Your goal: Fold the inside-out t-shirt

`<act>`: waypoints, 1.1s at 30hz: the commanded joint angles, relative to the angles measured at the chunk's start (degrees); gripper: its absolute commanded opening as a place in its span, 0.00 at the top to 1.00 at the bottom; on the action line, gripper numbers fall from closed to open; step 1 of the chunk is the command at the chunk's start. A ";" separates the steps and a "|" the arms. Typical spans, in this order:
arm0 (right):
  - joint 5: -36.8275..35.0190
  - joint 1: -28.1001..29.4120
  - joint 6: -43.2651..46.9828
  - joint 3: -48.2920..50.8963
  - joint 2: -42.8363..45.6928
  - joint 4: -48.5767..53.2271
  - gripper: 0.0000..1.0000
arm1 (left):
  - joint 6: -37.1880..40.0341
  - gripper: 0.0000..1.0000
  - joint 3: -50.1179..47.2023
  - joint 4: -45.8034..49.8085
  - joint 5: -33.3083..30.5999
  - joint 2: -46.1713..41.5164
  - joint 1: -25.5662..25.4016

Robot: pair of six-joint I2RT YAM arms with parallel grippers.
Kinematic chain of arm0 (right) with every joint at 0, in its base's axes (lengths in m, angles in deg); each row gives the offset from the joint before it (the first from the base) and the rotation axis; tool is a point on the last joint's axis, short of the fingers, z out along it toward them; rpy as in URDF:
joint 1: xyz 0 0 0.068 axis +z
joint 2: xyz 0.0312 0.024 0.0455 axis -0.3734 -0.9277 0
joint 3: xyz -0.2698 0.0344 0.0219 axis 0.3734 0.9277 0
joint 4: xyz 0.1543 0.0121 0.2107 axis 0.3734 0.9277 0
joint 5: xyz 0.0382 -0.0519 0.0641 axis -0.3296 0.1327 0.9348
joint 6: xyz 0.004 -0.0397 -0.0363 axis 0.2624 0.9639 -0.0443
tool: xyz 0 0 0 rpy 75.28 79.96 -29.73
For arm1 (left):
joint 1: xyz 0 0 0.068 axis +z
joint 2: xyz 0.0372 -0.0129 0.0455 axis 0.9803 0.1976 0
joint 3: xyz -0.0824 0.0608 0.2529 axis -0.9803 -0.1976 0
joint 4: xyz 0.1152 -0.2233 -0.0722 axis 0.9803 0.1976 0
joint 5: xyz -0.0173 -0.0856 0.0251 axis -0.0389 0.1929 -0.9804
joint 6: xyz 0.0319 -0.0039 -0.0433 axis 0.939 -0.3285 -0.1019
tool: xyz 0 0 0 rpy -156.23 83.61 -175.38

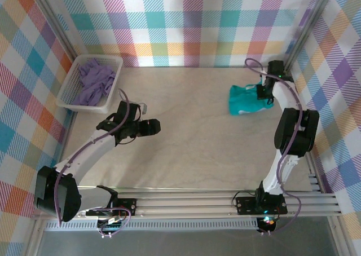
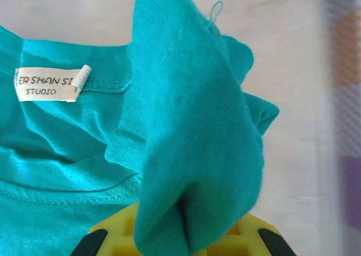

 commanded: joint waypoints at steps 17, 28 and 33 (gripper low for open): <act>-22.65 0.35 -2.33 -12.01 -4.84 1.93 0.29 | 0.10 0.25 -0.48 3.48 -8.52 -5.88 0.10; -2.87 13.18 -20.53 38.44 37.78 -20.57 0.00 | -0.07 0.00 -15.55 -16.69 -42.29 -22.63 0.27; 0.81 13.18 -20.35 59.29 48.69 -37.67 0.00 | 8.23 0.00 -21.90 -27.85 -52.29 -21.60 1.80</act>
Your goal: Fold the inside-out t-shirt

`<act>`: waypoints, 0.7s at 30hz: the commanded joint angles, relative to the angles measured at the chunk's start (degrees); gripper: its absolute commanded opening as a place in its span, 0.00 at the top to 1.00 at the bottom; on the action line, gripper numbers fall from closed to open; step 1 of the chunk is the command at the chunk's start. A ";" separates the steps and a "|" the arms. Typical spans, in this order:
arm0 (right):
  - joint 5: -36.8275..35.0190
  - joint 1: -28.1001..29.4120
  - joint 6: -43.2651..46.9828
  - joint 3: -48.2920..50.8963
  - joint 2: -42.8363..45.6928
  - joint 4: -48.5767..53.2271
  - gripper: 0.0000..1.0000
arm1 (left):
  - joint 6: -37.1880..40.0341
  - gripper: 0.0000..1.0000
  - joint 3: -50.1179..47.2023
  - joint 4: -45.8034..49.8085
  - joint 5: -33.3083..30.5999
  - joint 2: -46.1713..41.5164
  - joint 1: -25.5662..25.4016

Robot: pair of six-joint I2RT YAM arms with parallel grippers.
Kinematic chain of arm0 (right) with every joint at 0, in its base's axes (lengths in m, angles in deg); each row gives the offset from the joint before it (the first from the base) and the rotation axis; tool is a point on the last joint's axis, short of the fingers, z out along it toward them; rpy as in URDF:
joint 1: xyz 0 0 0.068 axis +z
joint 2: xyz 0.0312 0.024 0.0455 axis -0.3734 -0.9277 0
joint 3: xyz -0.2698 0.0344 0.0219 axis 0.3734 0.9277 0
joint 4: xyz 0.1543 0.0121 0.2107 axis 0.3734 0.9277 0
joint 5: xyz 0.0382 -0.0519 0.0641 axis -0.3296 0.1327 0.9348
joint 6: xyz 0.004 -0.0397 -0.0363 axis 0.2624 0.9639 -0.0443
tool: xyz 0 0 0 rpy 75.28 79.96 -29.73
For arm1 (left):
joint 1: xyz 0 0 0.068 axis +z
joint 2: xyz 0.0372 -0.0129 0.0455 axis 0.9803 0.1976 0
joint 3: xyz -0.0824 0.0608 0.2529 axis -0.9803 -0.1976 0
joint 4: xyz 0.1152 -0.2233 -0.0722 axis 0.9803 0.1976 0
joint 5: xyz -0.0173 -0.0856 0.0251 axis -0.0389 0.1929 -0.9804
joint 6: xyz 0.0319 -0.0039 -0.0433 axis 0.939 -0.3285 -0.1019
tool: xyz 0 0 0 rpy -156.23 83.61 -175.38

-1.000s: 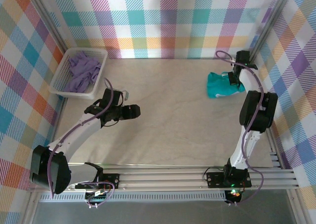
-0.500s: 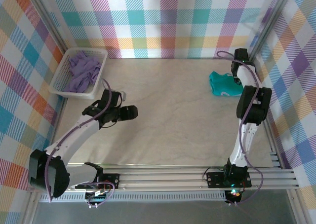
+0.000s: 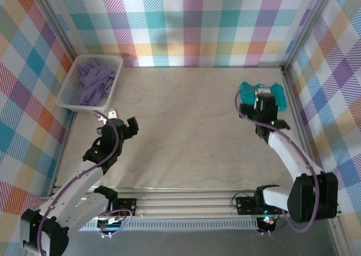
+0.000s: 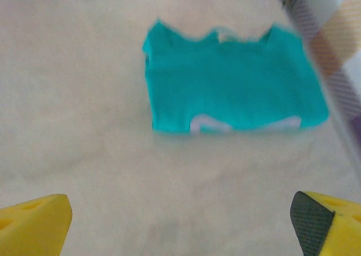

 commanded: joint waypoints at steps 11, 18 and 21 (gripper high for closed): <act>7.56 -0.91 3.89 18.90 -9.02 -41.97 0.00 | 16.70 0.00 -9.42 -47.48 6.62 29.51 9.04; 12.75 -3.36 4.22 21.62 -16.89 -58.12 0.00 | 17.42 0.00 -8.71 -53.98 12.34 37.27 12.65; 13.64 -4.00 4.05 21.82 -21.77 -63.78 0.00 | 17.57 0.00 -8.64 -56.78 16.08 40.54 13.67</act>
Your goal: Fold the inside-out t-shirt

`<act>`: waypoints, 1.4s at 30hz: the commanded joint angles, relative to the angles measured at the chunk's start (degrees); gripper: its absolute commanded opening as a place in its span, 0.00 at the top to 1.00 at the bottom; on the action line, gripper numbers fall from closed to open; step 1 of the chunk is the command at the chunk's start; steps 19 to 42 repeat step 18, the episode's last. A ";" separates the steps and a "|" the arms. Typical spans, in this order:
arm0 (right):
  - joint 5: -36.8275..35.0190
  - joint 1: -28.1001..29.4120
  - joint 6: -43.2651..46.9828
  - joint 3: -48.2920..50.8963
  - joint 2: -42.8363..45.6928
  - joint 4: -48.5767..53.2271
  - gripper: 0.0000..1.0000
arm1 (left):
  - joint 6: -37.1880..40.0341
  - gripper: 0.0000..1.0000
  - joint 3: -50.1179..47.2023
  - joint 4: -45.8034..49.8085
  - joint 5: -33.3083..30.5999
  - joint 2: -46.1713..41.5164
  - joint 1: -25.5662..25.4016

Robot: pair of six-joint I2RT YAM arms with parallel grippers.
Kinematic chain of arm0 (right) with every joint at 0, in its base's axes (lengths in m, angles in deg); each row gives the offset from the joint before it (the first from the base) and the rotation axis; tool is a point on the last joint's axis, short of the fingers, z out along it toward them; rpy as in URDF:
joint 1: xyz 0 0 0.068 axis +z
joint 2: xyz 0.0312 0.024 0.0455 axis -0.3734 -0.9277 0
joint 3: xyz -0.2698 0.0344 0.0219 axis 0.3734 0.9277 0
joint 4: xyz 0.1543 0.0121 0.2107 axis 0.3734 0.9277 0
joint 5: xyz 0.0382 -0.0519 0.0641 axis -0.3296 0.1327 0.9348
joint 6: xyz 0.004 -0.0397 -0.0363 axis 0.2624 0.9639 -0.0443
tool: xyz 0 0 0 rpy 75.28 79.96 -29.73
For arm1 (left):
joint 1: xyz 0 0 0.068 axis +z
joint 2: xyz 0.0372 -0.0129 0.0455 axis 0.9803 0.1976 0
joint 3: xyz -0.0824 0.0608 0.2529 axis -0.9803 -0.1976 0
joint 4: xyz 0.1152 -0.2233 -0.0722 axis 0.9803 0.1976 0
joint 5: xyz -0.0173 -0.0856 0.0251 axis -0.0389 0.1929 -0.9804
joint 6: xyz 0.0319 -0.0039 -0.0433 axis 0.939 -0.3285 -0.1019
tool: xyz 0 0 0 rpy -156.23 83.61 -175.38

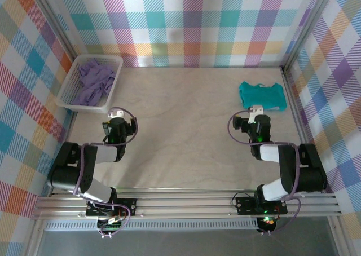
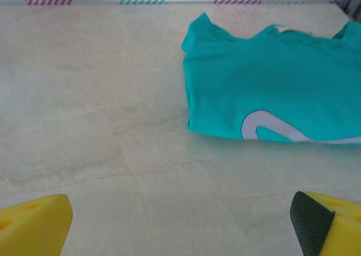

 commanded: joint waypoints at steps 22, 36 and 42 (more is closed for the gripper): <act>5.60 -2.43 -1.02 -1.47 -1.98 -2.63 0.00 | 0.39 0.00 0.27 -5.22 6.51 1.84 2.05; 5.60 -2.43 -1.02 -1.47 -1.98 -2.63 0.00 | 0.39 0.00 0.27 -5.22 6.51 1.84 2.05; 5.60 -2.43 -1.02 -1.47 -1.98 -2.63 0.00 | 0.39 0.00 0.27 -5.22 6.51 1.84 2.05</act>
